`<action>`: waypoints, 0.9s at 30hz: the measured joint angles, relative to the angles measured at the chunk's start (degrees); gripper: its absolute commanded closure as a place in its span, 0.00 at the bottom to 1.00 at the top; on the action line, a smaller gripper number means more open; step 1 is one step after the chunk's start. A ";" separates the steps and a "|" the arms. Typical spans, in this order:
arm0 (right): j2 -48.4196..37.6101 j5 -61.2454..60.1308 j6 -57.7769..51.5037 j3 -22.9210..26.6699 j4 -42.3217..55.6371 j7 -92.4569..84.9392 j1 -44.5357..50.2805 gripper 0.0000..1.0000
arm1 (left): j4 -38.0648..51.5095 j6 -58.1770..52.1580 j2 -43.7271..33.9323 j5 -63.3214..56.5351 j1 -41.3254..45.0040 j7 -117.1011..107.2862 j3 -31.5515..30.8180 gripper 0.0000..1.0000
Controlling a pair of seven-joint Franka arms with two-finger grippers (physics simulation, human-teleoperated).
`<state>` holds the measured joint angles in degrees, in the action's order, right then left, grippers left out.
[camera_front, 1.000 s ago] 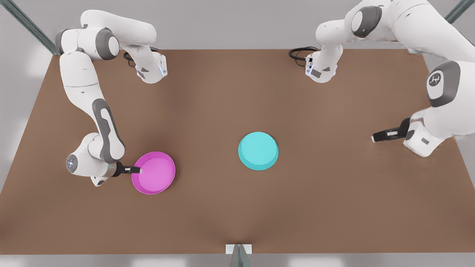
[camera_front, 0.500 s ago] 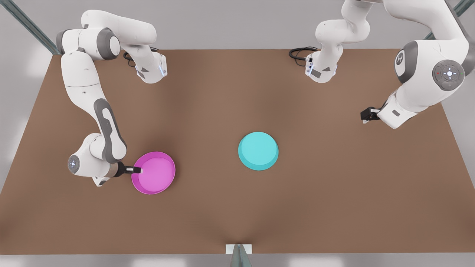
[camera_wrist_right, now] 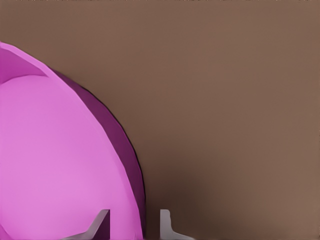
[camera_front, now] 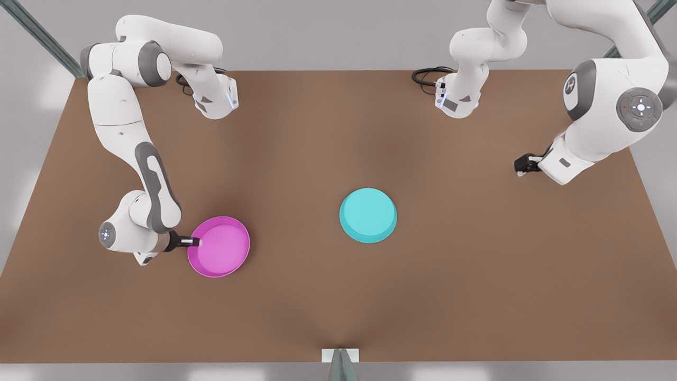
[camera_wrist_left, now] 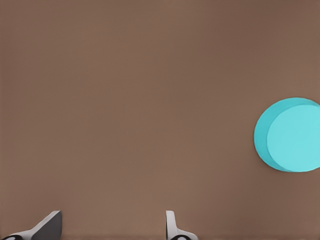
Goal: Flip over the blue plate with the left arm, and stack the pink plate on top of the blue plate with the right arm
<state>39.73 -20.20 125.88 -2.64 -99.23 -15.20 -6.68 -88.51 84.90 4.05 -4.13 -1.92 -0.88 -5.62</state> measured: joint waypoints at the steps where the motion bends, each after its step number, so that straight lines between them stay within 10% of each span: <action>1: 0.00 0.07 0.06 0.00 0.08 -0.07 -0.09 0.70 | 0.00 0.00 0.00 0.00 0.05 0.00 0.00 0.00; 27: -0.62 -0.84 -8.92 -2.95 5.77 -0.51 0.13 0.79 | 0.00 -0.60 -0.09 0.00 0.14 -0.35 0.00 0.00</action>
<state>39.11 -21.04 116.97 -5.58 -93.46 -15.71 -6.55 -88.51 84.30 3.96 -4.12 -1.77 -1.23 -5.62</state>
